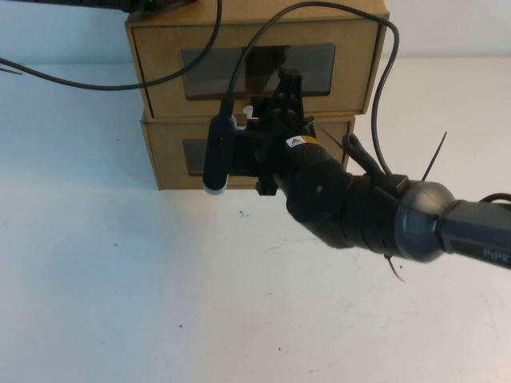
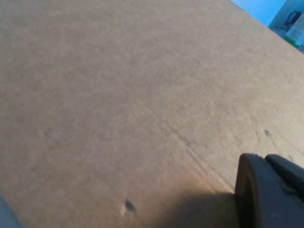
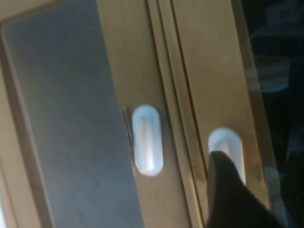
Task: Open the shoe box
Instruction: 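Pull the top drawer of the cardboard box fully open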
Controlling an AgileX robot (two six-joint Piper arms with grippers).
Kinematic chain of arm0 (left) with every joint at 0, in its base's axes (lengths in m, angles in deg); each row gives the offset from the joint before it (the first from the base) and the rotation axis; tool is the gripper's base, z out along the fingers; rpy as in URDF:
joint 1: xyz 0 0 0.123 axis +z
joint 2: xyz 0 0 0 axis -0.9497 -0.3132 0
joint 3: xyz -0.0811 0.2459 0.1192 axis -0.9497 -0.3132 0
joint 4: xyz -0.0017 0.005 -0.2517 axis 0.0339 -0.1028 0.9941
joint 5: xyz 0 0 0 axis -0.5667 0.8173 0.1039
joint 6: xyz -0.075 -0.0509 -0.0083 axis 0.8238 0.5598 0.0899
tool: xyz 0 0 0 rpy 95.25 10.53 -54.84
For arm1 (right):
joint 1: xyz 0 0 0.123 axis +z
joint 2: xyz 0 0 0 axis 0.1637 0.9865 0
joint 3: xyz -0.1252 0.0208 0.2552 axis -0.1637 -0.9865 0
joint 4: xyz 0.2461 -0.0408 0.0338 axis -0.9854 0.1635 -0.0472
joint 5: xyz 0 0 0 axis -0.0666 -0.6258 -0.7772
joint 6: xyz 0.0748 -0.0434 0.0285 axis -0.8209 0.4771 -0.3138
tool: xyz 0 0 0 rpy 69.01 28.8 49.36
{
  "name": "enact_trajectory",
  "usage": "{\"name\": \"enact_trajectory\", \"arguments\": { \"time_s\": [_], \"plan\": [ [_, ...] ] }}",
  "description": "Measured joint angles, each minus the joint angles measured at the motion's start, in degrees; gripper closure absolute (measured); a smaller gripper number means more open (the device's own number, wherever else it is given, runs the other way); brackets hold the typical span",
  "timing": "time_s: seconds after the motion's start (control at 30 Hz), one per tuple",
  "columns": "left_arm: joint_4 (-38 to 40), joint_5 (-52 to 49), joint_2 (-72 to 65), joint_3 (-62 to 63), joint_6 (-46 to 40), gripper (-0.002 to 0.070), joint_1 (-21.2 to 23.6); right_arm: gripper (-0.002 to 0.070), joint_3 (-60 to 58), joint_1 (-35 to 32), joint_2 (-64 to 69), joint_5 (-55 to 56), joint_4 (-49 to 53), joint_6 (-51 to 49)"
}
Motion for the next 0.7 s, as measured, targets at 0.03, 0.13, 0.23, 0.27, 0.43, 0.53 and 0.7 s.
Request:
{"name": "enact_trajectory", "arguments": {
  "time_s": [0.03, 0.13, 0.23, 0.27, 0.43, 0.53, 0.7],
  "plan": [
    [0.0, 0.0, 0.0, 0.0, 0.0, 0.0679, 0.0, 0.0439, 0.0, -0.5, 0.0, -0.4, 0.0, 0.0],
    [0.2, 0.0, 0.0, 0.0, 0.0, 0.0679, 0.1, 0.0440, 0.0, -1.6, 0.0, -1.3, 0.0, 0.0],
    [0.7, -0.3, -0.2, 0.0, 0.0, 0.0679, 0.6, 0.0441, 0.1, -2.3, 0.0, -3.2, -0.1, 0.0],
    [0.8, -0.4, -0.2, 0.0, 0.0, 0.0679, 0.6, 0.0441, 0.1, -2.4, 0.0, -3.9, -0.1, 0.0],
    [1.2, -0.4, -0.2, 0.0, 0.0, 0.0679, 0.6, 0.0441, 0.1, -2.7, 0.2, -5.8, -0.3, 0.0],
    [1.6, -0.5, -0.4, 0.0, 0.0, 0.0679, 0.7, 0.0441, 0.1, -3.0, 0.9, -6.0, -0.3, 0.0],
    [1.7, -0.7, -0.4, 0.0, 0.0, 0.0679, 0.7, 0.0442, 0.1, -3.3, 1.9, -4.5, 1.2, 0.0]
  ]
}}
